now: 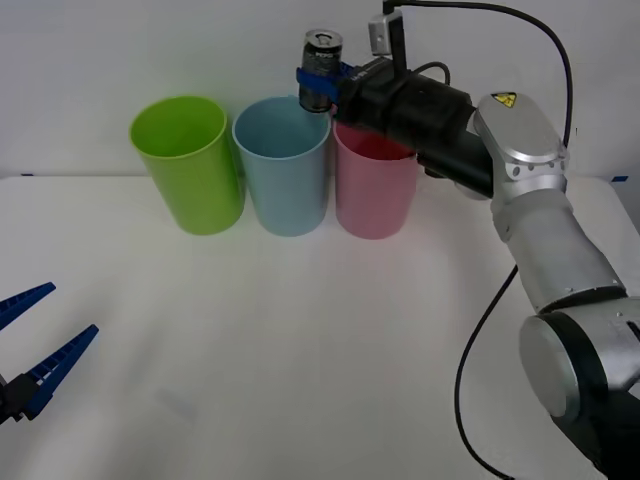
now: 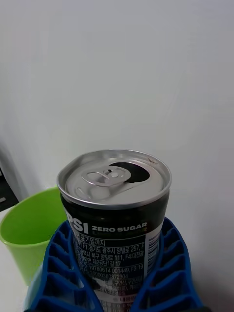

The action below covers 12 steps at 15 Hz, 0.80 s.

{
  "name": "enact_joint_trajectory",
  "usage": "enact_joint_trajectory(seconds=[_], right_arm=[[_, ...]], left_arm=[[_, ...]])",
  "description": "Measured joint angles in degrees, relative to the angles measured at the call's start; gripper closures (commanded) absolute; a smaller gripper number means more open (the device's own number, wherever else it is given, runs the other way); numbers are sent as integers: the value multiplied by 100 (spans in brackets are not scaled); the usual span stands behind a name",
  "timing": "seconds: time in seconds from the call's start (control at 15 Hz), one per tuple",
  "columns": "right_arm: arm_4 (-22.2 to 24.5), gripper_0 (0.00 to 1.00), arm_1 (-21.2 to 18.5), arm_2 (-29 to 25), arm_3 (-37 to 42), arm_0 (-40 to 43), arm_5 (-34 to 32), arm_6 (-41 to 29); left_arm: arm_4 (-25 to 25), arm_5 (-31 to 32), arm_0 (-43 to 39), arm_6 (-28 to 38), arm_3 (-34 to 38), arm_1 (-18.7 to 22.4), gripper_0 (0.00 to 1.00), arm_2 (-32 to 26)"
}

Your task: Grasp the object on the table and drop it into the matching bin: aluminum can to the light blue bin, PET bottle to the pink bin.

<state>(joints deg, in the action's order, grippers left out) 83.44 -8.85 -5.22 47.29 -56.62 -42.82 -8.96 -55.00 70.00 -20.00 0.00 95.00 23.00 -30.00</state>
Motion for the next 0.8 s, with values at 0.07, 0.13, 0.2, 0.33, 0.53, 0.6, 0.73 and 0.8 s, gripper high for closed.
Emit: enact_joint_trajectory(seconds=[0.07, 0.13, 0.2, 0.33, 0.53, 0.6, 0.73, 0.8], right_arm=[[55, 100, 90, -36, -132, -116, 56, 9], [66, 100, 155, -47, -277, -219, 94, 26], [67, 100, 216, -49, -419, -314, 125, 54], [117, 100, 343, -45, -548, -437, 258, 104], [277, 100, 533, -66, -555, -481, 489, 137], [285, 100, 551, -65, -555, -482, 512, 149], [287, 100, 573, -60, -555, -482, 514, 199], [287, 100, 572, -60, -555, -482, 519, 224]], left_arm=[[0, 0, 0, 0, 0, 0, 0, 0], [0, 0, 0, 0, 0, 0, 0, 0], [0, 0, 0, 0, 0, 0, 0, 0], [0, 0, 0, 0, 0, 0, 0, 0], [0, 0, 0, 0, 0, 0, 0, 0], [0, 0, 0, 0, 0, 0, 0, 0], [0, 0, 0, 0, 0, 0, 0, 0], [0, 0, 0, 0, 0, 0, 0, 0]])
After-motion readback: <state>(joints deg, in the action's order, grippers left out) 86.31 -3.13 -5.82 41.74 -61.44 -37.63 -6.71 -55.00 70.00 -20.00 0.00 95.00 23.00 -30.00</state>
